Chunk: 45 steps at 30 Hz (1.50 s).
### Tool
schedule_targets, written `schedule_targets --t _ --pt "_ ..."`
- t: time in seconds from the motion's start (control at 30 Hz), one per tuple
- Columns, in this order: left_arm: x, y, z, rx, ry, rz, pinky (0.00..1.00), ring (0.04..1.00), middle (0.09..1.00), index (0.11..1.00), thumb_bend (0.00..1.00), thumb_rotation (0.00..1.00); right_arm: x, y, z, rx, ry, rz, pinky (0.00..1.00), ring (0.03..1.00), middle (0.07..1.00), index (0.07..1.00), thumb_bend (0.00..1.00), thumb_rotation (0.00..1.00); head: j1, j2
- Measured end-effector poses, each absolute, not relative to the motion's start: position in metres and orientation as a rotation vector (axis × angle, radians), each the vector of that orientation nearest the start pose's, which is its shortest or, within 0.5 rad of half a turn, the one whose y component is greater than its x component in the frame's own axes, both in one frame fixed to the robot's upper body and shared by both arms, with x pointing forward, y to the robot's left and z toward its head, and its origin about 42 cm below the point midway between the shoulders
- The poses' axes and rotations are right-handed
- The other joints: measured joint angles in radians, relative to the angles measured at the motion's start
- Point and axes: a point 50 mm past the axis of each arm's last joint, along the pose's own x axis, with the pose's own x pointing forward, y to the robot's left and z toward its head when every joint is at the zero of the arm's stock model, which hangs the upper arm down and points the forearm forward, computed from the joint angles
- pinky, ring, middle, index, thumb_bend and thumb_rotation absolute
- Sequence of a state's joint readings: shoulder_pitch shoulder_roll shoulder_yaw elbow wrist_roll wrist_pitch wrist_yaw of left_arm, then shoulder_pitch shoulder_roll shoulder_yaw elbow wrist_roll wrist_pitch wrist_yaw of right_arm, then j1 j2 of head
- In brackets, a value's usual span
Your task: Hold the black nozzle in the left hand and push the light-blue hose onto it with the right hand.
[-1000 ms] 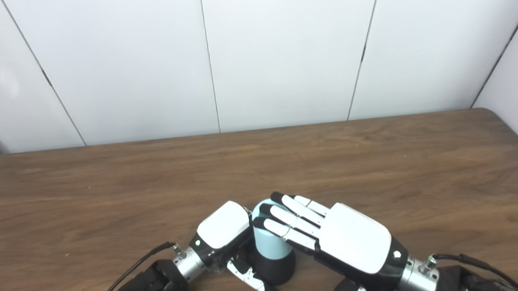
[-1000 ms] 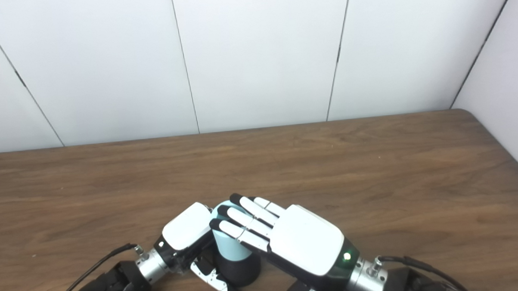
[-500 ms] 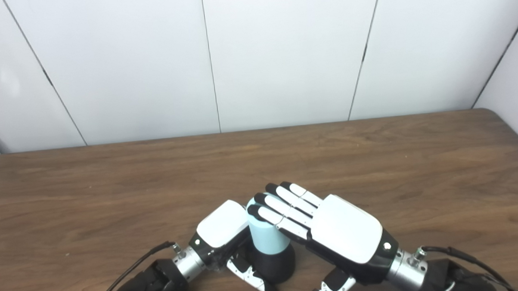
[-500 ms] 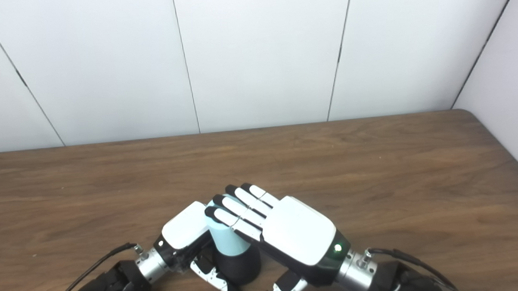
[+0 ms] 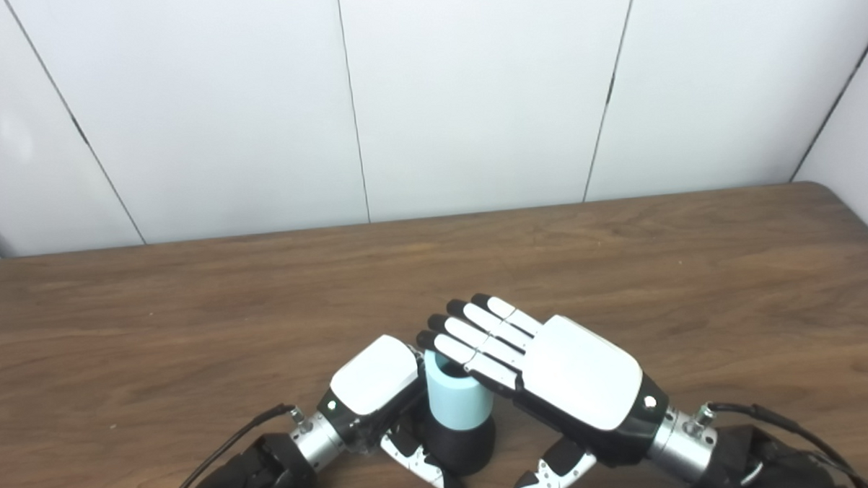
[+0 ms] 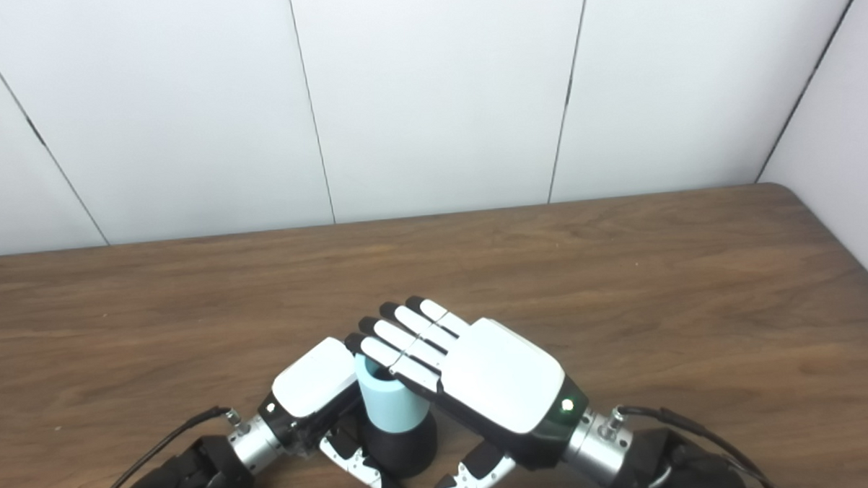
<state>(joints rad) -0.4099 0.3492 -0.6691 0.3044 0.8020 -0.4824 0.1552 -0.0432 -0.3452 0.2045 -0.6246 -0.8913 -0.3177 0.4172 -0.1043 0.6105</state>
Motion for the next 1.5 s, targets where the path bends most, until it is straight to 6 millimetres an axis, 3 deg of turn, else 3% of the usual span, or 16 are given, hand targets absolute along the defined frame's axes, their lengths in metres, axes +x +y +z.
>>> schedule_targets --t 0.3,0.7,0.9,1.1,1.17,1.27,1.37,1.5 --pt "0.347 0.145 0.113 1.115 -0.718 -0.789 0.08 0.127 0.184 0.483 0.52 0.04 0.228 -0.199 0.249 -1.303 -0.790 0.494 0.95 0.991 0.993 0.959 0.75 0.93 0.000 -0.002" --pt "0.348 0.144 0.113 1.117 -0.722 -0.791 0.08 0.131 0.189 0.482 0.52 0.04 0.231 -0.202 0.263 -0.978 -0.842 0.307 0.90 0.987 1.000 0.986 0.73 0.96 -0.002 -0.002" --pt "0.348 0.144 0.113 1.117 -0.721 -0.792 0.08 0.131 0.188 0.482 0.52 0.04 0.240 -0.214 0.263 -0.831 -0.824 0.218 0.81 0.940 0.978 0.963 0.74 1.00 0.000 0.000" --pt "0.348 0.144 0.113 1.116 -0.722 -0.792 0.08 0.134 0.192 0.482 0.52 0.04 0.250 -0.222 0.257 -0.705 -0.805 0.135 0.87 0.946 0.964 0.937 0.61 1.00 -0.002 0.000" --pt "0.348 0.144 0.113 1.117 -0.721 -0.792 0.08 0.132 0.190 0.482 0.52 0.04 0.251 -0.224 0.256 -0.606 -0.781 0.126 0.91 0.955 0.958 0.922 0.42 0.98 0.002 0.000" --pt "0.348 0.144 0.113 1.117 -0.722 -0.792 0.08 0.132 0.189 0.482 0.52 0.04 0.254 -0.228 0.254 -0.481 -0.711 0.110 0.85 0.922 0.927 0.877 0.24 0.91 0.002 -0.002" --pt "0.348 0.144 0.113 1.117 -0.721 -0.791 0.08 0.131 0.190 0.482 0.52 0.04 0.257 -0.234 0.251 -0.413 -0.648 0.092 0.83 0.902 0.911 0.853 0.19 0.89 0.000 0.000" --pt "0.348 0.144 0.113 1.118 -0.721 -0.791 0.08 0.131 0.191 0.482 0.52 0.04 0.261 -0.240 0.239 -0.316 -0.577 0.058 0.82 0.889 0.899 0.837 0.19 0.96 0.002 0.002"
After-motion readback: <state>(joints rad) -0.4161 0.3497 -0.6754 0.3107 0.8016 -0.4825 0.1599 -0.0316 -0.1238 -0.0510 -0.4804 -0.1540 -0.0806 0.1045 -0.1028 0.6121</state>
